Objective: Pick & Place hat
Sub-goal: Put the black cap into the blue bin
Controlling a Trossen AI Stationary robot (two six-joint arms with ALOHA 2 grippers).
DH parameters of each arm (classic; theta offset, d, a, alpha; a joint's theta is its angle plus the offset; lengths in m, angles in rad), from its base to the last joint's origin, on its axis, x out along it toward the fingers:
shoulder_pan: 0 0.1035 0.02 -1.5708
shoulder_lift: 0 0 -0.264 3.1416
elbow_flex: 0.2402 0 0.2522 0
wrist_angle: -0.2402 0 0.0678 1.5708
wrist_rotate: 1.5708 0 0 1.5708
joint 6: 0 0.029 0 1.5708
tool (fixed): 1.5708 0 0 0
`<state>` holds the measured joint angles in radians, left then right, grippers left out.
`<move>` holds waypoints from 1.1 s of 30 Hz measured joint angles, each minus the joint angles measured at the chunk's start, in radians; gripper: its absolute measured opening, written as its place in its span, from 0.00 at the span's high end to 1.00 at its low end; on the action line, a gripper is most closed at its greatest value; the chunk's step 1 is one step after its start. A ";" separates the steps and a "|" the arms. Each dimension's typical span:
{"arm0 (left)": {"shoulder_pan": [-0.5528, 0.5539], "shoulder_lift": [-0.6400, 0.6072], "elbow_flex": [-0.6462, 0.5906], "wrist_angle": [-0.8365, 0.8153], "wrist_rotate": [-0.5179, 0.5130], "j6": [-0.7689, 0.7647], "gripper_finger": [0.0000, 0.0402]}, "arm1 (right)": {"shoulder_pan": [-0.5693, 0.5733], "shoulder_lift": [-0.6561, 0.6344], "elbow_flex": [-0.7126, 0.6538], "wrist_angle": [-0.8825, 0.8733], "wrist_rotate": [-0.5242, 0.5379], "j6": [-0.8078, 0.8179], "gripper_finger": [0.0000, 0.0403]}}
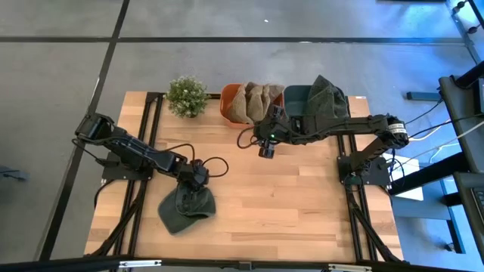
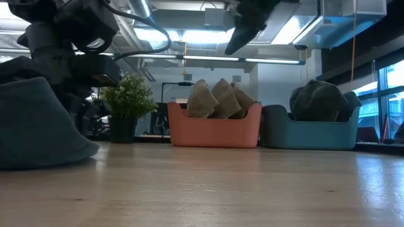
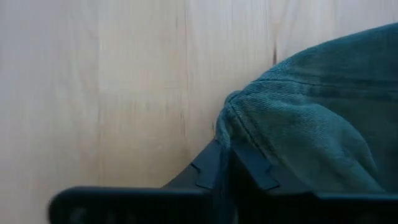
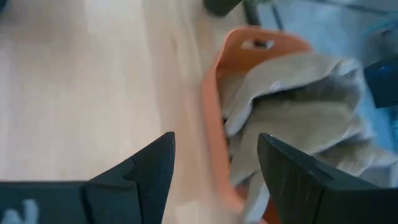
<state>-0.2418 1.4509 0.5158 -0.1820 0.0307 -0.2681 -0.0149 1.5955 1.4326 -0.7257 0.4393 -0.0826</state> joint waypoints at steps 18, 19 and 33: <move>0.005 0.008 0.243 0.044 -0.545 0.075 0.99 | 0.123 -0.203 -0.558 0.559 -0.145 0.373 0.43; 0.005 0.008 0.268 0.044 -0.578 0.091 0.99 | 0.123 -0.204 -0.577 0.607 -0.184 0.395 0.43; -0.003 0.011 0.433 0.028 -1.040 0.333 0.99 | 0.123 -0.199 -0.609 0.803 -0.283 0.368 0.43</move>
<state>-0.2451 1.4618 0.9489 -0.1544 -1.0090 0.0650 0.1081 1.3966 0.8234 0.0770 0.1558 0.2856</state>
